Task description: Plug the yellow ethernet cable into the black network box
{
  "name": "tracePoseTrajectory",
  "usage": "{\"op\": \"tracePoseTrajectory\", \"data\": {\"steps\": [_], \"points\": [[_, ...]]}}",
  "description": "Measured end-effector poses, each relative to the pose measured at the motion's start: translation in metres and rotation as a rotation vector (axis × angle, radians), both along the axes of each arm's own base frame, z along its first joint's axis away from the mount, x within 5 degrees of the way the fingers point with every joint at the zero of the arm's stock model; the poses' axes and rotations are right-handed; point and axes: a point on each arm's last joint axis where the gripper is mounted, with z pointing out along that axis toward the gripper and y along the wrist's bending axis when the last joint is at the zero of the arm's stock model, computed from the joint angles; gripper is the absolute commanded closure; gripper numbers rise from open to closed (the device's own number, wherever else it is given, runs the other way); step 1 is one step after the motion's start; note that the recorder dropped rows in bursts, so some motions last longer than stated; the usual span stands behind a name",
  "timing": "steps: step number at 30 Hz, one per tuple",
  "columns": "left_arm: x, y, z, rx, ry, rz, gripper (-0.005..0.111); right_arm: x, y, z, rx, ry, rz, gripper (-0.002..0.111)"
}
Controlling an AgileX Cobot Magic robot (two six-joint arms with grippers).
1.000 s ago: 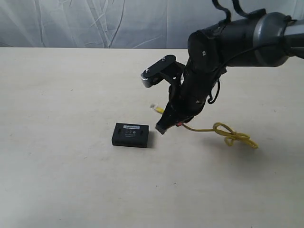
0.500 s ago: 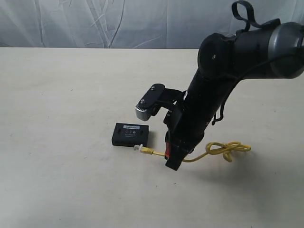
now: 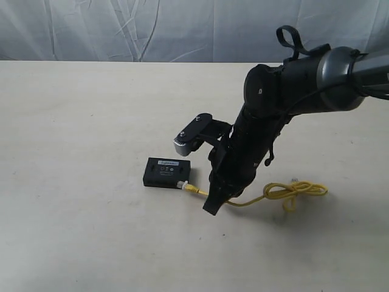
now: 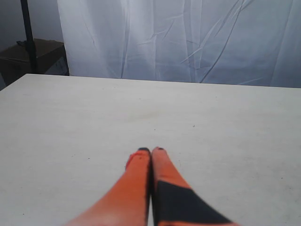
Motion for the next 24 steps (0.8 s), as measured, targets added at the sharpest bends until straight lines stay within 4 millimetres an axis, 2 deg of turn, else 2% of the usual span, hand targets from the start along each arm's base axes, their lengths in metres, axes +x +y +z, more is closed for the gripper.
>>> {"op": "tracePoseTrajectory", "data": {"steps": [8,24], "points": [[0.0,0.0,0.0,0.0,0.0,0.0,0.107,0.0059,-0.0019,-0.0005,-0.021,-0.053,-0.053,0.109],[0.0,0.0,0.0,0.0,0.0,0.0,0.107,0.0076,-0.0046,-0.0017,-0.054,-0.081,-0.014,0.109]]}}
